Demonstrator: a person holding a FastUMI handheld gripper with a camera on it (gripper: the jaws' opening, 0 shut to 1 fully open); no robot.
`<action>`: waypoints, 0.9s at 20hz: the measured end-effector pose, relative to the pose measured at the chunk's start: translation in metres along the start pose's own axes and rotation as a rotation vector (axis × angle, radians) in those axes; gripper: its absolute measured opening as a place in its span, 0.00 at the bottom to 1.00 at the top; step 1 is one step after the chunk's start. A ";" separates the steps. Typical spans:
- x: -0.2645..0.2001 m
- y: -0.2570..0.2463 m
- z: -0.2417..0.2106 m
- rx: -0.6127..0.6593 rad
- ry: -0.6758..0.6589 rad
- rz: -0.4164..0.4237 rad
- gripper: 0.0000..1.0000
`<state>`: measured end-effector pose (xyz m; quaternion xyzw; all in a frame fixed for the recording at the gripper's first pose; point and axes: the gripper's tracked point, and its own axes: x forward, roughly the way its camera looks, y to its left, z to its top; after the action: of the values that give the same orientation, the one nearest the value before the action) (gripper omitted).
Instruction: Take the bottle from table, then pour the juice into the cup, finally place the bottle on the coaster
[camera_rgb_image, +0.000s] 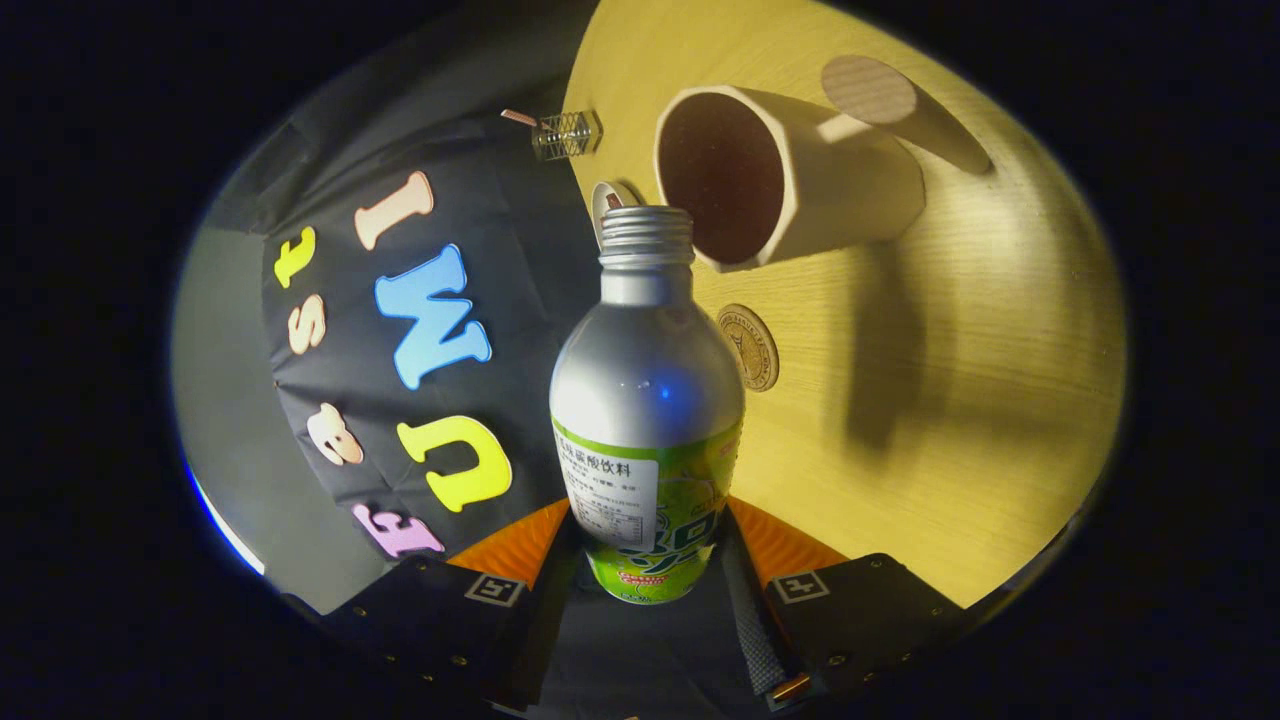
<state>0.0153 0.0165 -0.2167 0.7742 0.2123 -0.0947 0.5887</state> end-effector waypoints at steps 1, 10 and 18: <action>0.000 -0.005 0.004 -0.030 -0.009 -0.007 0.75; 0.001 -0.043 0.014 -0.296 -0.060 -0.082 0.75; 0.008 -0.050 0.026 -0.529 -0.116 -0.132 0.75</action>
<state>0.0027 0.0044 -0.2706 0.5713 0.2457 -0.1182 0.7741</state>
